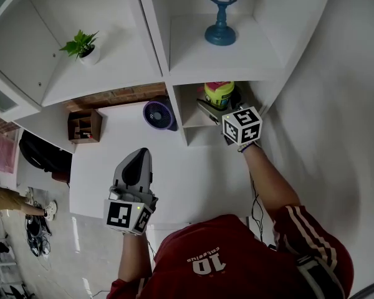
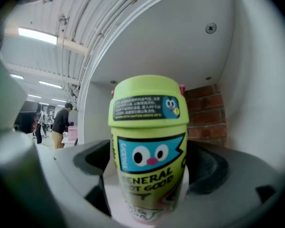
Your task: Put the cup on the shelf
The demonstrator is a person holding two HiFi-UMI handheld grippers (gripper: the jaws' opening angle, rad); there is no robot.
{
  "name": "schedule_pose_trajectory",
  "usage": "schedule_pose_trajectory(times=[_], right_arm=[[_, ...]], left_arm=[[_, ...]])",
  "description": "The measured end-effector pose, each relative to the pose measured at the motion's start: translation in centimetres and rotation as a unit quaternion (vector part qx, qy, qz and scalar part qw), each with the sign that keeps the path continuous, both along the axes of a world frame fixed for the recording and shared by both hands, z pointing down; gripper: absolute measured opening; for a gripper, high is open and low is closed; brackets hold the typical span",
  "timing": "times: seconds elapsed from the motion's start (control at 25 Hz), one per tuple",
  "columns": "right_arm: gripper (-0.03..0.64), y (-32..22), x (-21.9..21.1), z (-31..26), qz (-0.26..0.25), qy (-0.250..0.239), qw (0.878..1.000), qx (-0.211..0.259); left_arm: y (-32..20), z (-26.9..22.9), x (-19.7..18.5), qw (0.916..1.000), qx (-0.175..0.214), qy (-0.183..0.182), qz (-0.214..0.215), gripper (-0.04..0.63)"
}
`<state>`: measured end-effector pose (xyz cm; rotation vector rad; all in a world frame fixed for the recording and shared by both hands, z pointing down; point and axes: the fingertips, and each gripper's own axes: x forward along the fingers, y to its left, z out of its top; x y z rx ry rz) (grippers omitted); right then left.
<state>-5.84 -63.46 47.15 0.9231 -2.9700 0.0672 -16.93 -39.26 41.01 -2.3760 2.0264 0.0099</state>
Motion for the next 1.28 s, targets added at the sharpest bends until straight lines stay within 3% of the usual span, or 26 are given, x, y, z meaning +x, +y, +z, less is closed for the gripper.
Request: schedule_pose_trajectory(times=[0.6,1.28], right_arm=[[0.485,3.2,3.6,0.5,0.056,0.020,0.998,-0.012],[0.483,13.9,7.7,-1.3,0.102,0.029,0.994,-0.017]], left_arm=[[5.3,-0.5,-1.9,0.9998,0.017,0.008,-0.007,-0.002],[13.1,-2.6,-3.3,0.9987,0.040,0.023,0.022,-0.002]])
